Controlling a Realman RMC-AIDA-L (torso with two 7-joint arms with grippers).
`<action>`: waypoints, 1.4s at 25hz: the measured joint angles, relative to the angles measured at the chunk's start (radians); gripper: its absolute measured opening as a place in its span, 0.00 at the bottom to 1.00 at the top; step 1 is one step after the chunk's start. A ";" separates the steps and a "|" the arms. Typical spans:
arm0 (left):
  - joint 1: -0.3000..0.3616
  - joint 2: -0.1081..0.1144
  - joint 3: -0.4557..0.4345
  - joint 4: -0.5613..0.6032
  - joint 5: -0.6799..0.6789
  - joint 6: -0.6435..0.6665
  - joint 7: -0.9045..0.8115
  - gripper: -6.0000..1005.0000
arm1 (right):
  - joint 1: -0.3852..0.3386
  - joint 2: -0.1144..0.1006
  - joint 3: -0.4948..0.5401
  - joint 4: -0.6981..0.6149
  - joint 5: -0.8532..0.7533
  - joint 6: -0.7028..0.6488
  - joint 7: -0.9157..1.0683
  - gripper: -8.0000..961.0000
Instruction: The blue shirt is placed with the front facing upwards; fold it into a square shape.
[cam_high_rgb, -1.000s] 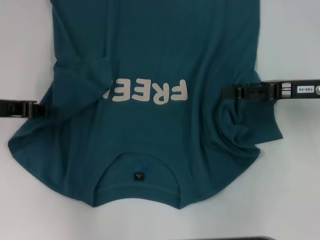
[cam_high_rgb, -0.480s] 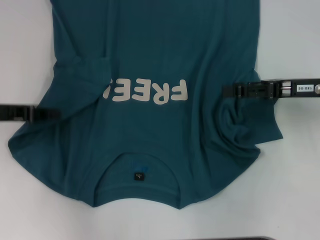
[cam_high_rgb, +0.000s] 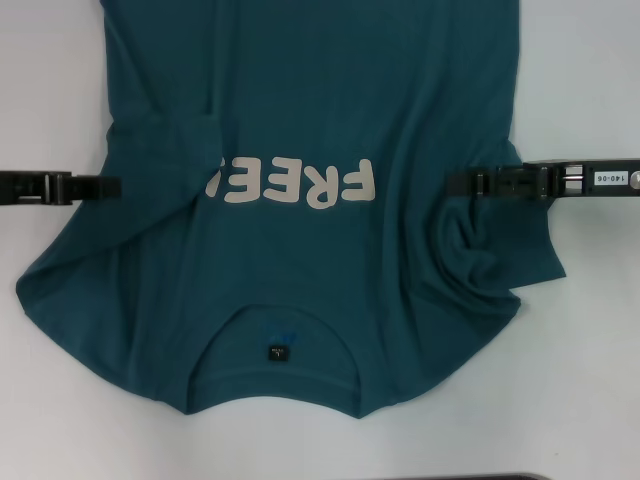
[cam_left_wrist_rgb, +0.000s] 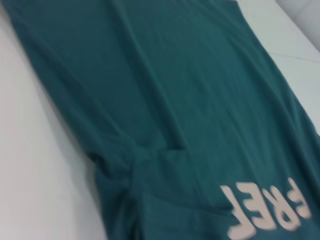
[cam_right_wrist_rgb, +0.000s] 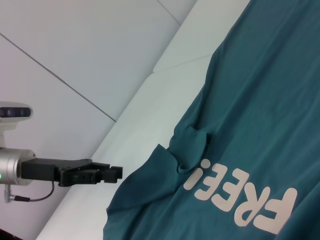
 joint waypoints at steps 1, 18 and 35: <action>-0.002 -0.003 0.001 0.002 0.002 -0.017 -0.002 0.09 | 0.000 0.000 0.000 0.000 0.000 0.000 0.000 0.91; -0.016 0.018 0.013 0.118 0.017 -0.075 -0.060 0.80 | -0.001 0.000 0.000 0.000 0.000 -0.003 0.000 0.90; 0.016 -0.004 0.011 0.072 -0.039 0.232 -0.027 0.79 | -0.008 0.000 -0.001 0.000 0.000 0.001 0.000 0.90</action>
